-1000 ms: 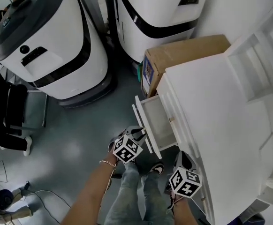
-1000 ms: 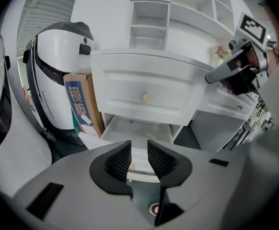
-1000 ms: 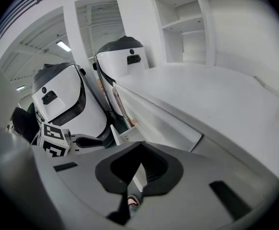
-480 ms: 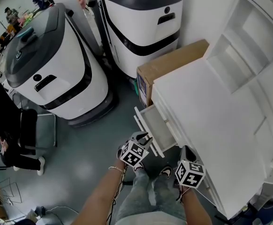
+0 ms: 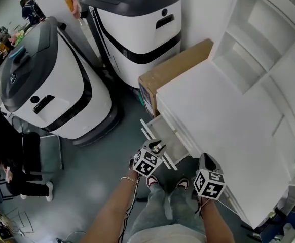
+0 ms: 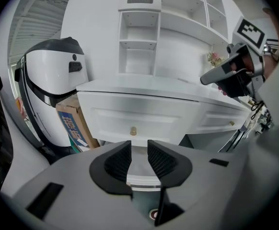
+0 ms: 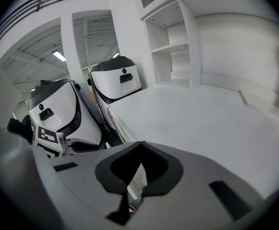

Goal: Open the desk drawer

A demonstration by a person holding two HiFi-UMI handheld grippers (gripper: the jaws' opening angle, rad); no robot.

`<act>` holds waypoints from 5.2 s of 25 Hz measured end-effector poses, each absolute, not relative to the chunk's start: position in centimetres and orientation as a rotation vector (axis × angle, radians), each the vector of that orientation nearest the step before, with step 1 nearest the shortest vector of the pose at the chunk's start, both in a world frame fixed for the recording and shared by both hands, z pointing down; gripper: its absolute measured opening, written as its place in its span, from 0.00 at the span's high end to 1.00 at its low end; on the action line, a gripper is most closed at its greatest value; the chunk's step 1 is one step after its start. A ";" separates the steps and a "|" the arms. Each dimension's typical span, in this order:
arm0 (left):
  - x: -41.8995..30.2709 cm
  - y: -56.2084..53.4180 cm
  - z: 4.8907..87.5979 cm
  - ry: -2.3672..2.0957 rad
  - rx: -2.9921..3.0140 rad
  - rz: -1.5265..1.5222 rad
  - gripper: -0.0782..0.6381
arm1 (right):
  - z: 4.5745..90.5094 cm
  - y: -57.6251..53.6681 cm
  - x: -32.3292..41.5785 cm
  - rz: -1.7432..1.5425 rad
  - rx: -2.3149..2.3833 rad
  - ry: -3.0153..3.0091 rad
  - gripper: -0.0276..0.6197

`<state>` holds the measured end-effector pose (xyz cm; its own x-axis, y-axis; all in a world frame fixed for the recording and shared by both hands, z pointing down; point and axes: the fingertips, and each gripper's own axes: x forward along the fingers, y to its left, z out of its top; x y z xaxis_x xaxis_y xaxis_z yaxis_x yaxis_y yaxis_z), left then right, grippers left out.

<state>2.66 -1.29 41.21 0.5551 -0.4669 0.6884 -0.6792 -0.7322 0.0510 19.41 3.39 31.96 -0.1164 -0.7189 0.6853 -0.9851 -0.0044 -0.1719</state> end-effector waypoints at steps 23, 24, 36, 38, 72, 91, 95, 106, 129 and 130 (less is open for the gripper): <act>8.1 -8.2 46.4 -0.776 2.476 1.041 0.72 | 31.7 -1.2 25.5 0.931 1.930 -1.726 0.95; 8.2 -8.2 46.6 -0.766 2.478 1.047 0.72 | 31.8 -1.4 25.6 0.931 1.931 -1.725 0.95; 8.7 -8.6 48.4 -0.755 2.450 1.072 0.72 | 32.0 -2.2 26.3 0.935 1.929 -1.711 0.95; 8.8 -8.7 48.4 -0.753 2.450 1.067 0.73 | 32.1 -2.2 26.3 0.942 1.933 -1.708 0.95; 8.9 -8.3 48.6 -0.709 2.476 1.087 0.77 | 32.1 -1.6 26.0 0.931 1.931 -1.697 0.95; 6.7 -6.6 48.7 -0.743 2.453 1.062 0.77 | 32.2 0.3 24.3 0.928 1.922 -1.700 0.95; 6.4 -6.3 48.7 -0.740 2.454 1.060 0.77 | 32.2 0.6 23.9 0.926 1.917 -1.702 0.95; 5.2 -5.4 48.7 -0.737 2.458 1.047 0.77 | 32.1 1.0 22.5 0.917 1.901 -1.713 0.95; 2.5 -3.2 48.8 -0.734 2.459 1.049 0.77 | 32.1 2.3 19.7 0.902 1.868 -1.744 0.95; 2.3 -3.2 48.8 -0.736 2.458 1.049 0.77 | 32.2 2.3 19.6 0.902 1.866 -1.745 0.95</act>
<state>2.30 -3.16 48.83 0.5872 -0.3184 0.7442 -0.5918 -0.7961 0.1263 19.58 2.31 32.15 -0.0032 -0.7070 0.7072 -0.9858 -0.1163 -0.1208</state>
